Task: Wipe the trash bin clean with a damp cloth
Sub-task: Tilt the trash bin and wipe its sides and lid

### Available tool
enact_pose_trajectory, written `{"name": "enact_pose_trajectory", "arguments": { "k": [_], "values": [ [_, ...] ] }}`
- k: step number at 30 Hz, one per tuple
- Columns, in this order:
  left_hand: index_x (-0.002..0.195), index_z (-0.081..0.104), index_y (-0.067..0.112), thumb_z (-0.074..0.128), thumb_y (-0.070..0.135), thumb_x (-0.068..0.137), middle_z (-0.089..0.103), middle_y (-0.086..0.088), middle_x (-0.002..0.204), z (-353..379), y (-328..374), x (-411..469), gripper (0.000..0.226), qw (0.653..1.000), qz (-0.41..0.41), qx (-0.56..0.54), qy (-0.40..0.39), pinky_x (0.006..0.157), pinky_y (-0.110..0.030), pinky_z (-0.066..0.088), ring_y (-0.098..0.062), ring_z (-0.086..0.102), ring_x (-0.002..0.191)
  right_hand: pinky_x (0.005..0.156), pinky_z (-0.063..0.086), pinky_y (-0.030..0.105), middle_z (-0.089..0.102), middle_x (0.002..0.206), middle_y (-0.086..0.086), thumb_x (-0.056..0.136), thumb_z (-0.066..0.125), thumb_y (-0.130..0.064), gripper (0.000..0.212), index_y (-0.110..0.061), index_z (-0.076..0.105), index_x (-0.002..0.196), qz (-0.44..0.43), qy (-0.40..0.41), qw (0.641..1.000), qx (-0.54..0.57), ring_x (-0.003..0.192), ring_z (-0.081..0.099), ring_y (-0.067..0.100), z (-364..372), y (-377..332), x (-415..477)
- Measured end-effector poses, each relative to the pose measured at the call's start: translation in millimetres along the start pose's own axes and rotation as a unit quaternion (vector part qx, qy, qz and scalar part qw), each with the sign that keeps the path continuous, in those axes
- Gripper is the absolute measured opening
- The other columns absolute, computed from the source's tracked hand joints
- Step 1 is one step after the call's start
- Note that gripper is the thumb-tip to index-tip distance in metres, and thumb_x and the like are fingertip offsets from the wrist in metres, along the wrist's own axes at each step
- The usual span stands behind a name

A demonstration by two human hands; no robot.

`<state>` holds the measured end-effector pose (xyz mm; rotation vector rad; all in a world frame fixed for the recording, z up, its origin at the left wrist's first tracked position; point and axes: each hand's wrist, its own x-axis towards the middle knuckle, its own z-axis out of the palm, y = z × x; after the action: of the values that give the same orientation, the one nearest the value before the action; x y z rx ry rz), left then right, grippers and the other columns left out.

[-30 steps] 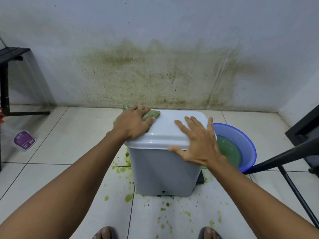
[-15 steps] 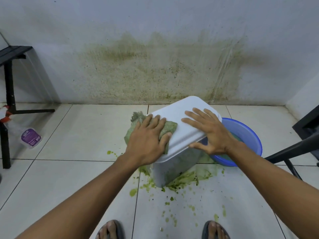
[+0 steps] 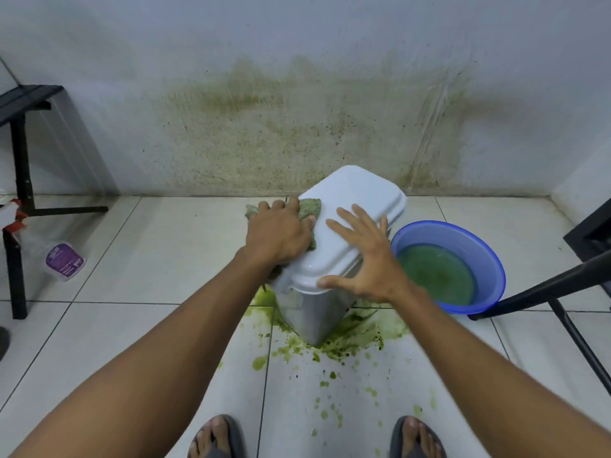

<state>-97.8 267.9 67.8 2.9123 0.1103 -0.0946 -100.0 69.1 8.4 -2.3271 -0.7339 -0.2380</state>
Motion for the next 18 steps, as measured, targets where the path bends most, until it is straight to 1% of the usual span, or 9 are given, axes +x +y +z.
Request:
{"name": "enact_pose_trajectory", "arguments": {
  "k": [2,3,5,7,8,11,13,16,18],
  "values": [
    [0.157,0.028,0.011,0.031,0.049,0.106,0.045,-0.019,0.151,6.3,3.8,-7.4,0.063,1.000,0.018,-0.007,0.002,0.108,-0.049,0.031,-0.043,0.038,0.132,0.119,-0.005,0.067,0.015,0.167,-0.011,0.055,0.069,-0.083,0.110,-0.039,0.039,0.151,0.017,-0.089,0.996,0.026,0.155,-0.010,0.010,-29.0,16.0,9.6],
    [0.158,0.028,0.011,0.031,0.049,0.106,0.043,-0.018,0.153,10.0,3.0,-8.5,0.064,0.999,0.035,-0.030,0.006,0.111,-0.049,0.031,-0.042,0.038,0.133,0.119,-0.008,0.066,0.007,0.169,-0.009,0.053,0.066,-0.087,0.115,-0.040,0.034,0.153,0.034,-0.115,0.993,0.014,0.154,-0.016,0.009,-36.9,15.7,12.0],
    [0.160,0.027,0.016,0.032,0.055,0.102,0.035,-0.011,0.161,12.7,-1.8,-4.9,0.070,0.993,0.062,-0.102,0.012,0.118,-0.048,0.026,-0.038,0.031,0.143,0.120,-0.009,0.064,-0.006,0.169,-0.005,0.050,0.055,-0.096,0.129,-0.036,0.021,0.158,0.057,-0.129,0.989,-0.033,0.152,-0.022,0.010,-36.6,0.2,7.9],
    [0.160,0.030,0.019,0.036,0.059,0.099,0.034,-0.006,0.163,9.3,-4.4,2.4,0.073,0.985,0.056,-0.163,0.010,0.121,-0.045,0.024,-0.031,0.028,0.149,0.120,-0.004,0.066,-0.013,0.169,-0.002,0.048,0.049,-0.099,0.138,-0.031,0.009,0.161,0.059,-0.123,0.986,-0.094,0.152,-0.025,0.016,-19.0,-21.7,-3.9],
    [0.160,0.031,0.019,0.039,0.057,0.100,0.034,-0.006,0.163,7.5,-4.1,4.7,0.071,0.983,0.048,-0.179,0.003,0.121,-0.043,0.025,-0.029,0.028,0.150,0.119,-0.001,0.069,-0.015,0.168,0.001,0.048,0.047,-0.100,0.141,-0.028,0.005,0.161,0.056,-0.112,0.983,-0.132,0.152,-0.026,0.020,-7.7,-30.4,-10.2],
    [0.161,0.028,0.019,0.043,0.050,0.104,0.029,-0.006,0.166,5.7,-2.5,3.1,0.066,0.983,0.042,-0.176,-0.007,0.119,-0.040,0.025,-0.027,0.029,0.151,0.115,0.006,0.074,-0.014,0.168,0.008,0.046,0.042,-0.102,0.147,-0.020,0.001,0.161,0.084,-0.088,0.973,-0.194,0.152,-0.024,0.031,13.9,-43.0,-17.3],
    [0.160,0.029,0.021,0.043,0.049,0.105,0.036,-0.007,0.163,6.4,-3.4,0.5,0.064,0.983,0.024,-0.183,-0.009,0.116,-0.041,0.029,-0.029,0.035,0.148,0.114,0.011,0.074,-0.009,0.168,0.012,0.047,0.039,-0.101,0.146,-0.017,0.005,0.161,0.089,-0.087,0.972,-0.201,0.153,-0.019,0.036,18.9,-43.2,-15.6],
    [0.150,0.042,0.017,0.041,0.045,0.104,0.052,-0.014,0.146,11.6,4.2,-6.8,0.054,0.982,-0.015,-0.186,0.016,0.106,-0.046,0.039,-0.039,0.046,0.135,0.111,0.020,0.075,0.007,0.168,0.016,0.054,0.046,-0.096,0.136,-0.015,0.017,0.159,0.044,-0.064,0.980,-0.186,0.154,-0.005,0.041,20.1,-34.3,-17.3],
    [0.152,0.036,0.010,0.039,0.042,0.105,0.046,-0.017,0.149,19.4,16.1,-19.2,0.057,0.984,-0.027,-0.172,0.036,0.108,-0.048,0.037,-0.041,0.042,0.134,0.110,0.022,0.075,0.012,0.168,0.013,0.057,0.056,-0.090,0.129,-0.017,0.025,0.158,0.008,-0.047,0.987,-0.155,0.155,-0.001,0.038,13.1,-19.2,-19.0]
  ]
}}
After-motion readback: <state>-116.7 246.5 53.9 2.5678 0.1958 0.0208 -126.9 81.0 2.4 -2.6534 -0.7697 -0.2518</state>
